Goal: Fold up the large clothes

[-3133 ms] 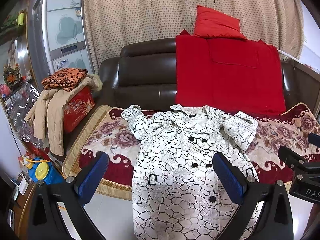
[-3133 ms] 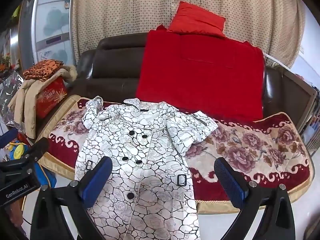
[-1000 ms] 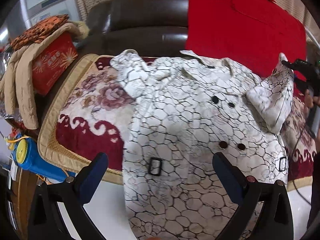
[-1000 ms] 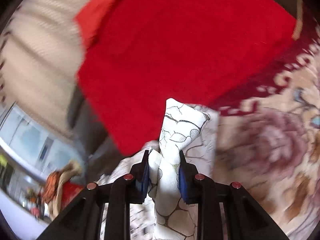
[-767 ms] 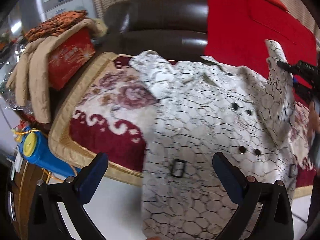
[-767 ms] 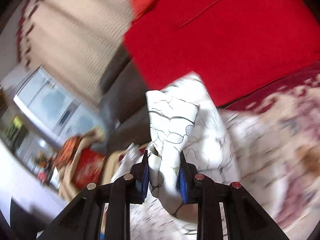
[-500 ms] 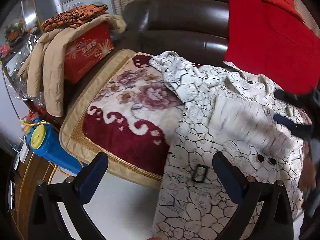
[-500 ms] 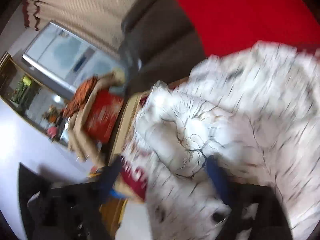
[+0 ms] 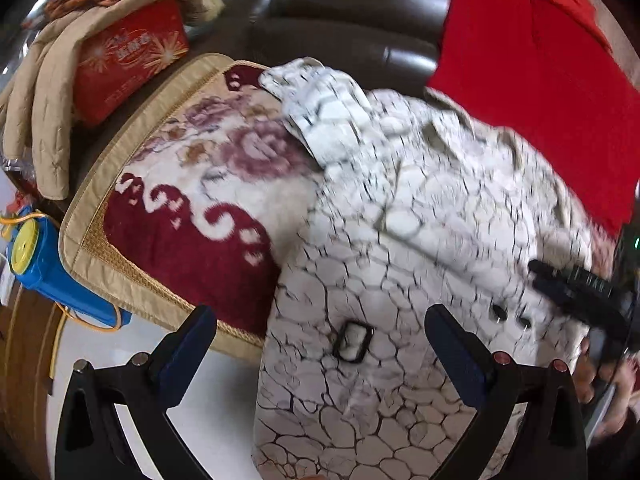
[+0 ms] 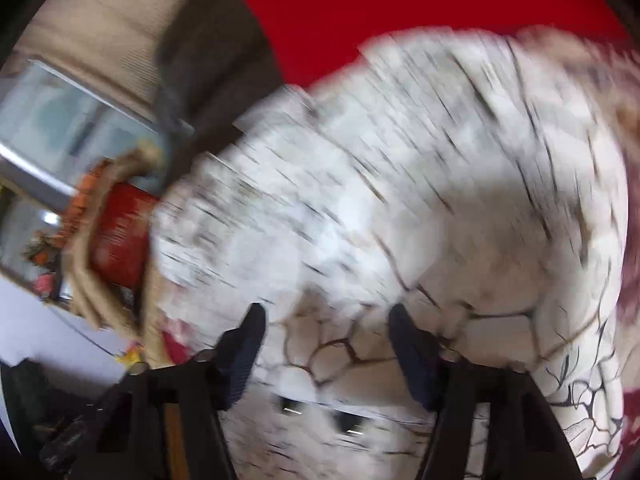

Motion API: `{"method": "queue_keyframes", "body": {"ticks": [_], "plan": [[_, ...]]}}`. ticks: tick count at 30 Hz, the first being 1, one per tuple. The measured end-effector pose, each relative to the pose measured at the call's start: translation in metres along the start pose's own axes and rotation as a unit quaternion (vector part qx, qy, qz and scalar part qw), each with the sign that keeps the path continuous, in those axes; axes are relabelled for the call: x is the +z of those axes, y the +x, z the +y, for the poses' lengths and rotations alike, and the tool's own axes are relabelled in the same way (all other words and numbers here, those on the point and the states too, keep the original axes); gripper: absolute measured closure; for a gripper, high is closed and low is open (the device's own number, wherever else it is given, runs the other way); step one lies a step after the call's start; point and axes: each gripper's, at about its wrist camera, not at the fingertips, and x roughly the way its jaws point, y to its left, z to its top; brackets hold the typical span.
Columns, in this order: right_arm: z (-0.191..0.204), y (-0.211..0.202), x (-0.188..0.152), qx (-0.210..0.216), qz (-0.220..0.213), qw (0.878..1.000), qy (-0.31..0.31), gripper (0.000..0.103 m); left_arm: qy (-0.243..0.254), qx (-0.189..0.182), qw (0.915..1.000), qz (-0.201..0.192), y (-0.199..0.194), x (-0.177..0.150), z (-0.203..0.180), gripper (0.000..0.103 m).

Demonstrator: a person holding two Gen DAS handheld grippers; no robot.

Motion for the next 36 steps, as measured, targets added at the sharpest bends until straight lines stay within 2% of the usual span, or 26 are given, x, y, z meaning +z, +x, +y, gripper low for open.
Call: {"method": "queue_keyframes", "body": {"ticks": [3, 6, 9, 10, 17, 21, 26, 28, 31, 32, 33, 34, 35, 36], "plan": [[0.008, -0.008, 0.0, 0.024, -0.009, 1.0, -0.006, 0.046, 0.035, -0.001, 0.9992, 0.018, 0.01, 0.001, -0.007, 0.0], [0.027, -0.024, 0.001, 0.05, -0.026, 0.998, -0.026, 0.045, 0.025, 0.017, 0.9995, -0.004, 0.013, 0.028, 0.007, 0.0], [0.036, -0.039, -0.005, 0.078, -0.047, 0.995, -0.039, 0.025, -0.012, 0.022, 0.9995, -0.022, 0.022, 0.066, 0.033, 0.0], [0.037, -0.041, -0.009, 0.087, -0.053, 0.994, -0.038, 0.023, -0.023, 0.021, 0.9992, -0.025, 0.026, 0.077, 0.041, 0.0], [0.038, -0.02, -0.04, 0.131, -0.021, 0.99, -0.04, 0.023, -0.083, -0.026, 0.9961, -0.019, 0.077, 0.174, 0.087, 0.0], [0.046, -0.012, -0.048, 0.136, -0.028, 0.988, -0.064, 0.023, -0.113, -0.065, 0.9914, 0.009, 0.116, 0.215, 0.098, 0.0], [0.054, -0.009, -0.053, 0.142, -0.038, 0.985, -0.094, 0.023, -0.169, -0.1, 0.9784, 0.065, 0.172, 0.239, 0.102, 0.0], [0.055, -0.01, -0.053, 0.142, -0.041, 0.984, -0.102, 0.023, -0.188, -0.118, 0.9701, 0.097, 0.195, 0.242, 0.101, 0.0], [0.055, -0.014, -0.048, 0.147, -0.047, 0.983, -0.101, 0.023, -0.221, -0.157, 0.9551, 0.12, 0.22, 0.243, 0.099, 0.001], [0.053, -0.015, -0.045, 0.148, -0.05, 0.983, -0.098, 0.023, -0.229, -0.17, 0.9507, 0.123, 0.224, 0.243, 0.099, 0.006], [0.051, -0.017, -0.043, 0.148, -0.053, 0.983, -0.094, 0.023, -0.236, -0.187, 0.9451, 0.127, 0.227, 0.242, 0.097, 0.021], [0.049, -0.019, -0.041, 0.146, -0.058, 0.983, -0.09, 0.023, -0.239, -0.212, 0.9368, 0.142, 0.232, 0.24, 0.093, 0.032], [0.047, -0.022, -0.038, 0.145, -0.061, 0.984, -0.089, 0.023, -0.238, -0.224, 0.9328, 0.153, 0.234, 0.24, 0.09, 0.057], [0.044, -0.024, -0.036, 0.142, -0.066, 0.984, -0.086, 0.023, -0.23, -0.227, 0.9328, 0.159, 0.234, 0.239, 0.085, 0.073]]}}
